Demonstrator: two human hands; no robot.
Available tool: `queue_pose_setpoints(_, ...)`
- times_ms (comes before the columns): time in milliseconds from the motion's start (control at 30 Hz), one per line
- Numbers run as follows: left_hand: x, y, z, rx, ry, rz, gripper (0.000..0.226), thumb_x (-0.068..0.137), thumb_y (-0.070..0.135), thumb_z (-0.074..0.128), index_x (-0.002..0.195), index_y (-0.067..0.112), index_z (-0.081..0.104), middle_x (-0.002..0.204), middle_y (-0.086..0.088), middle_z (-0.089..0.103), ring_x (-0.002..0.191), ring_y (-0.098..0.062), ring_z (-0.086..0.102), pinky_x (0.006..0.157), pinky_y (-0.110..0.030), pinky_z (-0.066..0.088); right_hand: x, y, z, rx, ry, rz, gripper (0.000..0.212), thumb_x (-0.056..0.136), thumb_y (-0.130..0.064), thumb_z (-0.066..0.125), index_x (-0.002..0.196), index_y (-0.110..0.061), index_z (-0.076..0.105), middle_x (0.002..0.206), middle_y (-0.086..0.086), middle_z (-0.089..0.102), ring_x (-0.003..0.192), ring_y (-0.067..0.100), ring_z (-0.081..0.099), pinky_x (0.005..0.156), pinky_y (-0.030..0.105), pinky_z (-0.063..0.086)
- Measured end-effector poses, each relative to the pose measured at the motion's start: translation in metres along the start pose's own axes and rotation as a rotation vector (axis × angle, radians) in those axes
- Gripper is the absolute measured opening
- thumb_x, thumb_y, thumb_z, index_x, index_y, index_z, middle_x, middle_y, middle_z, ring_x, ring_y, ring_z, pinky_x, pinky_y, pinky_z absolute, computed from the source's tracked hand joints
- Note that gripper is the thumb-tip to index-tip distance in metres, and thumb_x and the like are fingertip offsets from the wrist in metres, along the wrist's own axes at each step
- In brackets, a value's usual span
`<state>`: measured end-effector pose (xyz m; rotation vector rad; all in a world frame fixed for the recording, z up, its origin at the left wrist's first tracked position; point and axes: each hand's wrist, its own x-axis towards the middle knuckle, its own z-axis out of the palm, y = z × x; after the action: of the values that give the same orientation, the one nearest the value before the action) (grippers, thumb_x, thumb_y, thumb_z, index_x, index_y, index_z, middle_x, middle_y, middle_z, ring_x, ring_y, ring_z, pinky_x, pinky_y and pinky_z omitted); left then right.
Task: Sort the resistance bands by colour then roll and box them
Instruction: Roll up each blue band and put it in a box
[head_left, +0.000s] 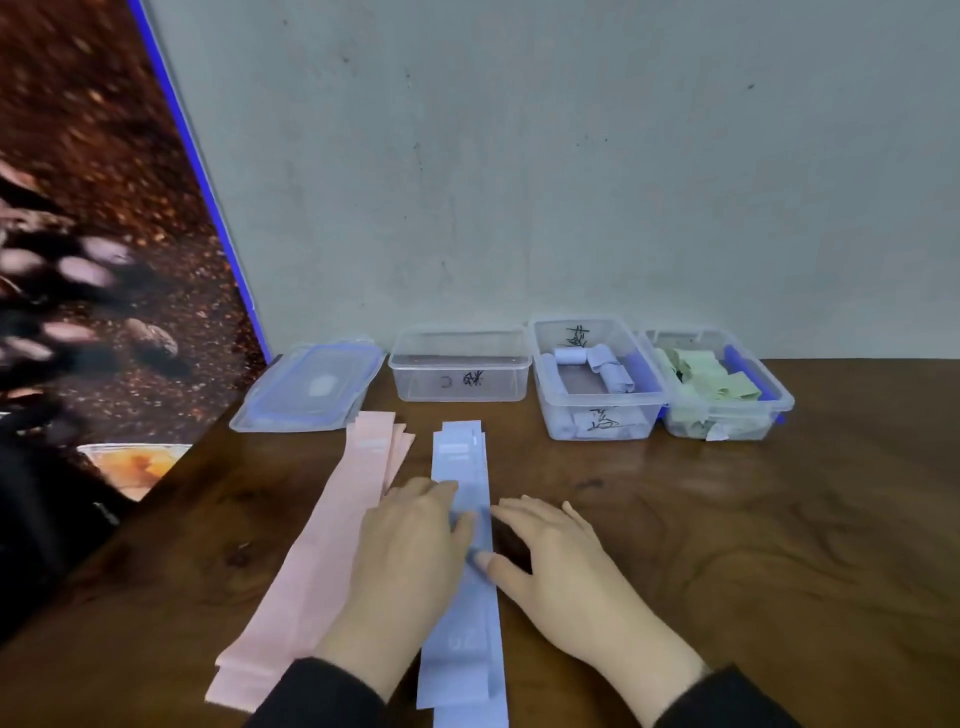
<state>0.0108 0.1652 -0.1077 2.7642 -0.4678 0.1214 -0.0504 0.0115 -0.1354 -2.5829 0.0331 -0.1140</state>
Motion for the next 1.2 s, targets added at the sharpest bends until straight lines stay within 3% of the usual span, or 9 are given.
queue_pose_setpoints(200, -0.019, 0.001, 0.01, 0.123, 0.009, -0.059, 0.032, 0.102, 0.044, 0.044, 0.127, 0.029, 0.058, 0.131, 0.008, 0.055, 0.118, -0.013, 0.048, 0.092, -0.03, 0.036, -0.01, -0.003, 0.005, -0.089, -0.027, -0.056, 0.059, 0.099, -0.063, 0.043, 0.152, -0.037, 0.041, 0.164, -0.019, 0.026, 0.152, 0.0, 0.013, 0.126, 0.034, -0.003)
queue_pose_setpoints(400, -0.022, -0.003, 0.014, 0.024, 0.1, -0.067, 0.036, 0.102, 0.038, 0.05, 0.138, 0.035, 0.053, 0.126, 0.01, 0.06, 0.114, -0.012, 0.052, 0.093, -0.028, 0.041, -0.018, -0.005, 0.006, -0.076, 0.014, -0.08, 0.052, 0.1, -0.061, 0.045, 0.147, -0.038, 0.048, 0.159, -0.021, 0.034, 0.149, -0.002, 0.02, 0.125, 0.03, 0.0)
queue_pose_setpoints(533, -0.016, -0.007, 0.018, -0.142, 0.162, -0.065, 0.031, 0.099, 0.025, 0.06, 0.129, 0.033, 0.06, 0.116, 0.01, 0.061, 0.106, -0.01, 0.055, 0.092, -0.024, 0.046, -0.023, -0.004, 0.006, -0.051, 0.031, -0.089, 0.054, 0.099, -0.063, 0.046, 0.146, -0.037, 0.051, 0.156, -0.022, 0.038, 0.145, -0.002, 0.028, 0.125, 0.03, 0.004)
queue_pose_setpoints(633, -0.013, -0.005, 0.017, -0.39, 0.142, -0.089, 0.033, 0.097, 0.013, 0.061, 0.126, 0.029, 0.063, 0.107, 0.012, 0.057, 0.094, -0.004, 0.054, 0.078, -0.012, 0.043, -0.026, -0.005, 0.004, -0.019, 0.064, -0.087, 0.05, 0.1, -0.061, 0.047, 0.144, -0.037, 0.053, 0.152, -0.022, 0.042, 0.141, 0.001, 0.035, 0.123, 0.026, 0.01)
queue_pose_setpoints(733, -0.014, 0.0, 0.009, -0.647, 0.087, -0.167, 0.03, 0.097, 0.009, 0.059, 0.118, 0.031, 0.062, 0.109, 0.008, 0.061, 0.092, -0.003, 0.057, 0.069, -0.009, 0.041, -0.028, -0.005, 0.002, 0.067, 0.101, -0.078, 0.045, 0.1, -0.057, 0.05, 0.14, -0.038, 0.055, 0.138, -0.024, 0.051, 0.129, 0.001, 0.046, 0.119, 0.028, 0.031)
queue_pose_setpoints(833, -0.021, 0.005, -0.003, -0.868, 0.077, -0.149, 0.031, 0.096, 0.004, 0.06, 0.11, 0.032, 0.065, 0.108, 0.014, 0.064, 0.098, 0.0, 0.059, 0.067, -0.009, 0.045, -0.03, -0.005, -0.002, 0.274, 0.137, -0.015, 0.044, 0.099, -0.051, 0.056, 0.141, -0.041, 0.051, 0.127, -0.024, 0.06, 0.12, -0.003, 0.054, 0.107, 0.026, 0.046)
queue_pose_setpoints(967, -0.027, 0.015, -0.021, -1.022, 0.003, -0.055, 0.036, 0.093, 0.002, 0.063, 0.114, 0.031, 0.069, 0.111, 0.019, 0.068, 0.103, 0.007, 0.06, 0.077, -0.006, 0.045, -0.031, -0.001, -0.012, 0.709, 0.186, 0.067, 0.046, 0.101, -0.038, 0.059, 0.145, -0.04, 0.045, 0.106, -0.013, 0.075, 0.109, 0.001, 0.066, 0.102, 0.027, 0.048)
queue_pose_setpoints(1067, -0.029, 0.026, -0.031, -1.046, -0.035, -0.032, 0.035, 0.092, 0.005, 0.065, 0.11, 0.035, 0.071, 0.106, 0.021, 0.07, 0.106, 0.004, 0.061, 0.081, -0.015, 0.047, -0.032, 0.002, -0.023, 1.1, 0.203, 0.17, 0.045, 0.102, -0.029, 0.061, 0.145, -0.03, 0.049, 0.111, 0.003, 0.076, 0.108, 0.017, 0.072, 0.102, 0.043, 0.054)
queue_pose_setpoints(1200, -0.039, 0.047, -0.039, -1.076, -0.088, 0.03, 0.033, 0.091, 0.004, 0.066, 0.103, 0.035, 0.073, 0.093, 0.028, 0.067, 0.094, 0.01, 0.06, 0.082, -0.019, 0.048, -0.038, 0.002, -0.049, 1.566, 0.241, 0.269, 0.037, 0.099, -0.015, 0.064, 0.135, -0.018, 0.056, 0.114, 0.01, 0.075, 0.105, 0.028, 0.074, 0.091, 0.043, 0.057)
